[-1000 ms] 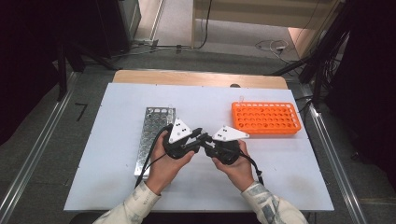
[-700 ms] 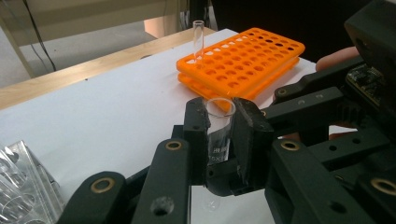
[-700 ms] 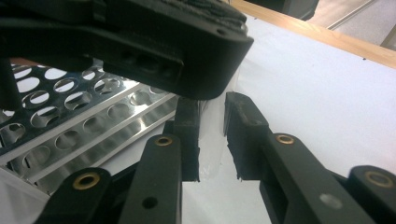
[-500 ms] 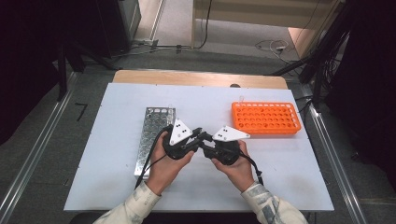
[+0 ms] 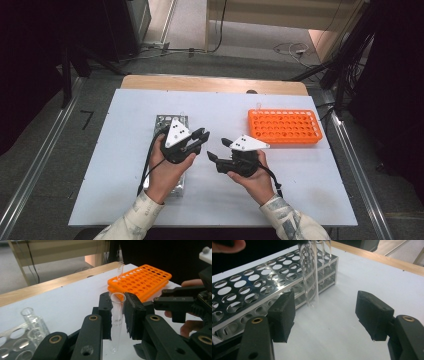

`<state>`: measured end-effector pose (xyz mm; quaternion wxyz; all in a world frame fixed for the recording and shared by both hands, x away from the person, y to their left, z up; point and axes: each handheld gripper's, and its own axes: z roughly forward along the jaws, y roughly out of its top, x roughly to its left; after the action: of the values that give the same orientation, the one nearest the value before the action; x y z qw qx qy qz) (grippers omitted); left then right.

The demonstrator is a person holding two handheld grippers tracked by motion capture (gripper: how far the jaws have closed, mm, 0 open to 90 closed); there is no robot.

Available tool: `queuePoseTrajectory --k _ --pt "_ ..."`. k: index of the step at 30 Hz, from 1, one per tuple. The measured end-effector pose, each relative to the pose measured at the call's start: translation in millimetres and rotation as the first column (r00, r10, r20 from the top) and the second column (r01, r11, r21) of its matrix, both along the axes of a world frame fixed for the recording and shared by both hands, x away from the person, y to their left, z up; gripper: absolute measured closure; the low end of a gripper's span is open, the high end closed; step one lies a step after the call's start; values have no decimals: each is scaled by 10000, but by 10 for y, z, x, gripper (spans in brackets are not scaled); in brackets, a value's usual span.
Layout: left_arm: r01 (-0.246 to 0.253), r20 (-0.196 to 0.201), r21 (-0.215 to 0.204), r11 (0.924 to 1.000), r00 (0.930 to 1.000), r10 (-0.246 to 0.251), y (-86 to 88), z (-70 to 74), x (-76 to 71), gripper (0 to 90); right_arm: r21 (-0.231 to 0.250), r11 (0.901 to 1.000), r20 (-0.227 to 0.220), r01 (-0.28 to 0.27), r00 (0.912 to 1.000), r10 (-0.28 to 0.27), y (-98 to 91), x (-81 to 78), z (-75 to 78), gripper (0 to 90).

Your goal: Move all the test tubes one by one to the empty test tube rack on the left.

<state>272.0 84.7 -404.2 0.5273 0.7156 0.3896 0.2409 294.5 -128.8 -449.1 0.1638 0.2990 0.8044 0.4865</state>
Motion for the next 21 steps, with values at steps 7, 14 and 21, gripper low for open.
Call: queuePoseTrajectory --k 7,14,21 --pt "-328 -266 -364 9988 9991 318 182 66 39 760 -7 10000 -58 86 9999 -86 -30 11 -5 306" --pt "-640 -253 -549 9964 9977 627 333 136 44 760 -23 9999 -73 115 9999 -115 -52 21 -8 310" --pt "-1096 -194 -446 9930 9939 1089 453 145 61 760 -22 9999 -120 128 9998 -128 -68 22 -6 315"
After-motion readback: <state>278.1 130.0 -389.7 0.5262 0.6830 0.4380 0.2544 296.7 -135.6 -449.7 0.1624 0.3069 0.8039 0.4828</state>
